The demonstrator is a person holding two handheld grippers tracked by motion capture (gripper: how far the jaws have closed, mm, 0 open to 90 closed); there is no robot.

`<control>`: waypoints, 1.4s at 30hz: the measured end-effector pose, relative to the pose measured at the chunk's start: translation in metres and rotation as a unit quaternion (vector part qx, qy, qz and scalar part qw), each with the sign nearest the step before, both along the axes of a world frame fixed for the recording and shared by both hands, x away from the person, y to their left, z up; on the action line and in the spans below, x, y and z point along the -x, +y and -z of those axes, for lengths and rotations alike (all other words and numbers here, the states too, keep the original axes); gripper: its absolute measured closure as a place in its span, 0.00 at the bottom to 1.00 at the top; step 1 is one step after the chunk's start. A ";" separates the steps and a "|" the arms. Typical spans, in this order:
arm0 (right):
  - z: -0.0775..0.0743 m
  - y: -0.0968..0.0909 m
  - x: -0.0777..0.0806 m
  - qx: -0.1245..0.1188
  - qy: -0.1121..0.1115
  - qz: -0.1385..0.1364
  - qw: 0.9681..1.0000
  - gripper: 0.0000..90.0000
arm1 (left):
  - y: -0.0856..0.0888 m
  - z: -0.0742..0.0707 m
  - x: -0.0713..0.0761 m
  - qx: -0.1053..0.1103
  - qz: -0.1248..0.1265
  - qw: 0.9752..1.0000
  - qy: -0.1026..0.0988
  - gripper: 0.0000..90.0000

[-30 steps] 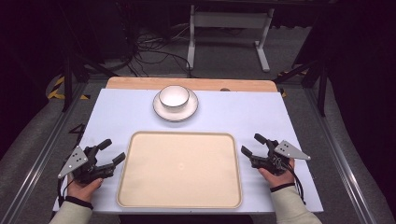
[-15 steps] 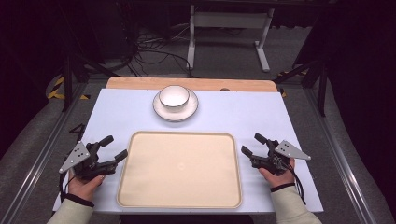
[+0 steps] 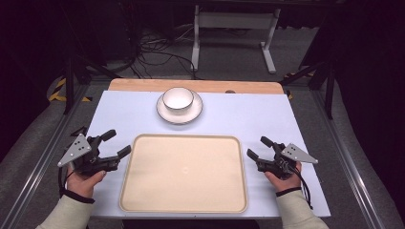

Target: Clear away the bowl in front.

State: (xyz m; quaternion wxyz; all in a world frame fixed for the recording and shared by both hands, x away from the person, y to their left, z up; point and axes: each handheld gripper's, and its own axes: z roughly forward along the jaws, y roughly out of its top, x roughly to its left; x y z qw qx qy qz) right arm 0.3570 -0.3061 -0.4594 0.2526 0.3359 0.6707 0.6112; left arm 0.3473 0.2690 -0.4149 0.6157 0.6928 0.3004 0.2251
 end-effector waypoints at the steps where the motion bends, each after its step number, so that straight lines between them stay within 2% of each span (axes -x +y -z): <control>1: 0.000 0.000 0.000 -0.001 0.000 0.000 1.000 0.23 | 0.000 -0.002 0.000 0.000 0.001 1.000 0.000 0.19; 13: 0.000 0.000 0.000 -0.002 0.001 0.000 1.000 0.23 | -0.003 -0.018 -0.009 -0.006 0.014 1.000 0.003 0.18; 14: 0.000 0.000 0.000 -0.002 0.001 0.000 1.000 0.23 | -0.003 -0.019 -0.010 -0.012 0.016 1.000 0.009 0.18; 17: 0.000 0.000 0.000 -0.004 0.003 0.000 1.000 0.23 | -0.006 -0.024 -0.014 -0.028 0.023 0.999 0.006 0.21; 19: 0.000 0.000 0.000 -0.004 0.002 0.000 1.000 0.23 | -0.008 -0.029 -0.017 -0.046 0.023 0.999 0.013 0.21; 25: 0.000 0.000 0.000 -0.003 0.002 0.000 1.000 0.23 | -0.012 -0.042 -0.028 -0.061 0.028 0.998 0.012 0.23; 30: 0.000 0.000 0.000 -0.004 0.004 0.001 1.000 0.23 | -0.016 -0.051 -0.037 -0.060 0.032 0.998 0.009 0.22; 35: 0.000 0.000 0.000 -0.003 0.005 0.001 1.000 0.23 | -0.022 -0.056 -0.045 -0.050 0.038 0.998 0.005 0.22; 42: 0.000 0.000 0.000 -0.004 0.005 0.002 1.000 0.23 | -0.033 -0.064 -0.058 -0.062 0.049 0.997 0.008 0.23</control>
